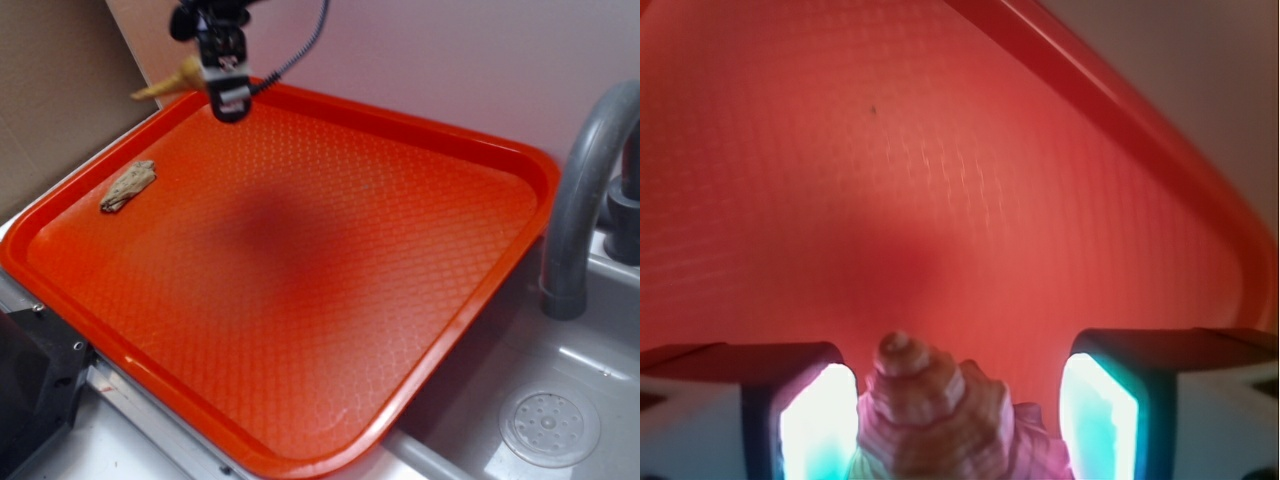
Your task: Grab the shell.
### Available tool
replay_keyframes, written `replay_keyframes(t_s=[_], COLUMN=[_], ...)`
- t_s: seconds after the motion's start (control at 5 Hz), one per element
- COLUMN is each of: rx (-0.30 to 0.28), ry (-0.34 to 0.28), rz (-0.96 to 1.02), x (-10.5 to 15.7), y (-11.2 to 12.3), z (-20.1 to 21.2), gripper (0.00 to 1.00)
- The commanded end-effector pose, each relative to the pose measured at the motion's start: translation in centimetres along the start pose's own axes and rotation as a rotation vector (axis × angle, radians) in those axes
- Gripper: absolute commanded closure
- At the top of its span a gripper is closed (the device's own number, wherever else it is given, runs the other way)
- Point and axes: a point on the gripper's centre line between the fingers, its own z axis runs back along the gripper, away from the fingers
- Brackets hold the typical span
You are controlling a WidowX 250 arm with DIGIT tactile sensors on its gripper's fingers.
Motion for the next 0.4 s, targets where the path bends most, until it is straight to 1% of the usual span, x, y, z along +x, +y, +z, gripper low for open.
replay_keyframes(t_s=[0.0,0.2], rx=[-0.081,-0.122], ry=[-0.079,-0.173], rz=[0.353,0.322], x=[-3.46,-4.43], y=[-0.04,-0.36], z=[6.08,6.30], gripper=[1.00,1.00])
